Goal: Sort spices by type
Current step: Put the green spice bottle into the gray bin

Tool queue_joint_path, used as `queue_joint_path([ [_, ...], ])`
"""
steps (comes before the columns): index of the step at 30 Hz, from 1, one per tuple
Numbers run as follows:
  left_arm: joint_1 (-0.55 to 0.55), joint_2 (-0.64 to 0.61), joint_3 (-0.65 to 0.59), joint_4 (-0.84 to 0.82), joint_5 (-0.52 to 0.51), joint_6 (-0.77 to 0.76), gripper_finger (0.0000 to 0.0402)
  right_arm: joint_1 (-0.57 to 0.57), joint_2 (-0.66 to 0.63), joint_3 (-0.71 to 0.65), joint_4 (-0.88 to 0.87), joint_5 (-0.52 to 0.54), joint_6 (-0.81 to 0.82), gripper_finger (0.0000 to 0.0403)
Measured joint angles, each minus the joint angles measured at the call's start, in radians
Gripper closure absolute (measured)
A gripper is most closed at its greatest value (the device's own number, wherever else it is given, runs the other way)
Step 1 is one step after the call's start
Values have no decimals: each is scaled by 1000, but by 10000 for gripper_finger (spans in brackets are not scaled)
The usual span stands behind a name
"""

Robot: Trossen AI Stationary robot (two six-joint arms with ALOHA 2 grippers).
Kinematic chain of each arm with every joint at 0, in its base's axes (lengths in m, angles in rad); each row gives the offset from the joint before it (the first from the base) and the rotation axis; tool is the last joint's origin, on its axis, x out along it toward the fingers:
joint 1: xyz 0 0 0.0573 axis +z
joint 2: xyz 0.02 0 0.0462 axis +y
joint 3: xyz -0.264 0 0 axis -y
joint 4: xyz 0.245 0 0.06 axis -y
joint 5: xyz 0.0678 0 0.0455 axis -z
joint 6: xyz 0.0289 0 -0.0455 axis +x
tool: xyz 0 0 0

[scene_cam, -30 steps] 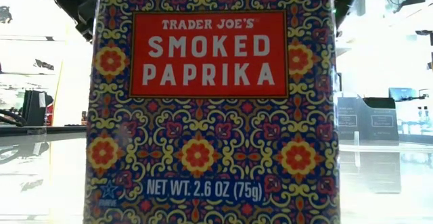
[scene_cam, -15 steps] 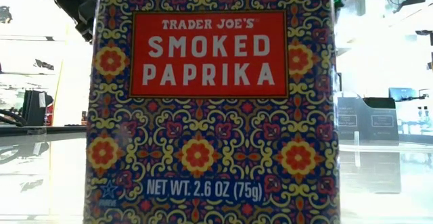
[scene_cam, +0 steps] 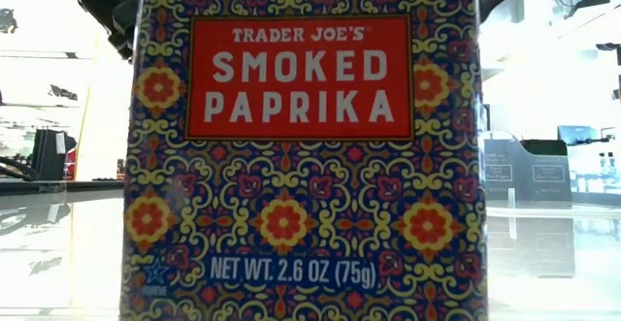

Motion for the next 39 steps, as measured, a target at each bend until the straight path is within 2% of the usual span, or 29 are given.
queue_joint_path([
  [6,0,0,0,0,0,0,42,-37,39,0,-21,0,-42,35],
  [21,0,0,0,0,0,0,42,8,53,-1,-71,0,-58,35],
  [39,0,0,0,0,0,-32,42,8,53,-1,-112,5,-68,35],
])
